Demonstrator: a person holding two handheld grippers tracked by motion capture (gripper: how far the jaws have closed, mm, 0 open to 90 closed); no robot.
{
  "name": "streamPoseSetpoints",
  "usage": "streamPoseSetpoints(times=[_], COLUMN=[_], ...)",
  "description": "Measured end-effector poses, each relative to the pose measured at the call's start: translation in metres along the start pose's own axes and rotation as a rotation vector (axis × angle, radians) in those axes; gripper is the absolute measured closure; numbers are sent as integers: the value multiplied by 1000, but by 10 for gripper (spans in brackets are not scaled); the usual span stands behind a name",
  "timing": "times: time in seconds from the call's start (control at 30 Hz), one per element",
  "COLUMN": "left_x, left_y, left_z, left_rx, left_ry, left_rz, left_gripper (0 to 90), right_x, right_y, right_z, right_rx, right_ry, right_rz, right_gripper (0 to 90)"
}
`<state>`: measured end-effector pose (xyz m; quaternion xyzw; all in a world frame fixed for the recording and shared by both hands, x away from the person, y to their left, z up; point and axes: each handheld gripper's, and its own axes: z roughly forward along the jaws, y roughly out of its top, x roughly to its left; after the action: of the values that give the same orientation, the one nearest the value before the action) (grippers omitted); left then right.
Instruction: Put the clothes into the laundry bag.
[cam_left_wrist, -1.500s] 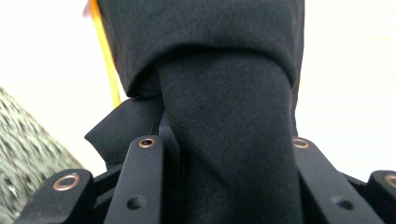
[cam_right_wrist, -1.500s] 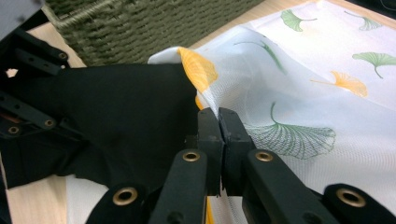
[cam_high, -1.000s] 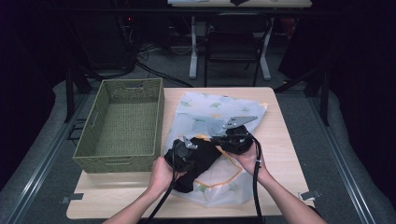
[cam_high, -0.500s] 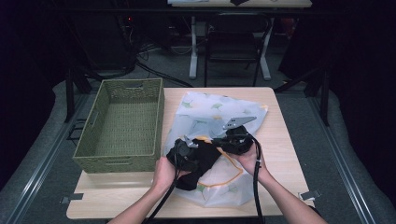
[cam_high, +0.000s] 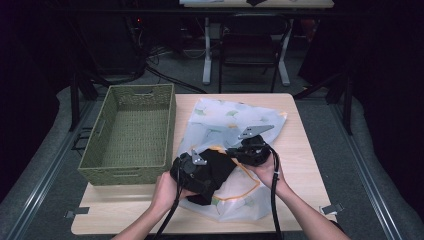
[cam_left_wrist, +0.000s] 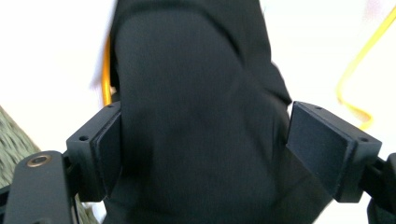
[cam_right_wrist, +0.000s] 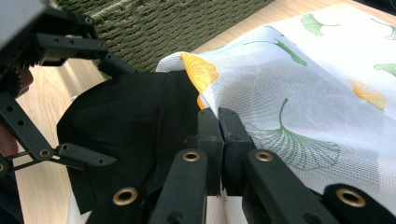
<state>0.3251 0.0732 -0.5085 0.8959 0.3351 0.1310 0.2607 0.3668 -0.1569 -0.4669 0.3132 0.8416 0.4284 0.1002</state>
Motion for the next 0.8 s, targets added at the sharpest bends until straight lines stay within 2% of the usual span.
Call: streamPoseSetpoints(times=[0.1, 0.23, 0.3, 0.37, 0.4, 0.43, 0.53, 0.57, 0.63, 0.8], left_x=[0, -2, -3, -2, 0, 1, 0, -2, -2, 2], left_y=[-9, -14, -16, -18, -19, -19, -18, -18, -18, -12], left_z=[8, 17, 19, 20, 20, 21, 22, 22, 21, 14], left_rx=[18, 19, -1, -25, -31, -31, -31, -32, -42, -107], left_ry=[15, 74, 96, 121, 112, 102, 71, 78, 73, 65], left_rz=[-4, 17, 28, 33, 26, 23, 39, 44, 47, 14], left_gripper=[160, 179, 276, 414, 486, 520, 672, 707, 748, 769], right_x=[0, 1, 1, 1, 1, 1, 0, 0, 1, 1], right_y=[0, 0, 0, 0, 0, 0, 0, 0, 0, 2], right_z=[0, 1, 1, 1, 1, 1, 3, 3, 3, 0], right_rx=[-1, 2, 5, 4, 4, 4, 8, 6, 2, -17], right_ry=[0, 3, 4, 5, 6, 7, 10, 10, 10, 22], right_rz=[0, -2, -3, 0, 1, 2, 6, 3, 1, 6], right_gripper=[890, 890, 890, 890, 890, 890, 891, 891, 891, 891])
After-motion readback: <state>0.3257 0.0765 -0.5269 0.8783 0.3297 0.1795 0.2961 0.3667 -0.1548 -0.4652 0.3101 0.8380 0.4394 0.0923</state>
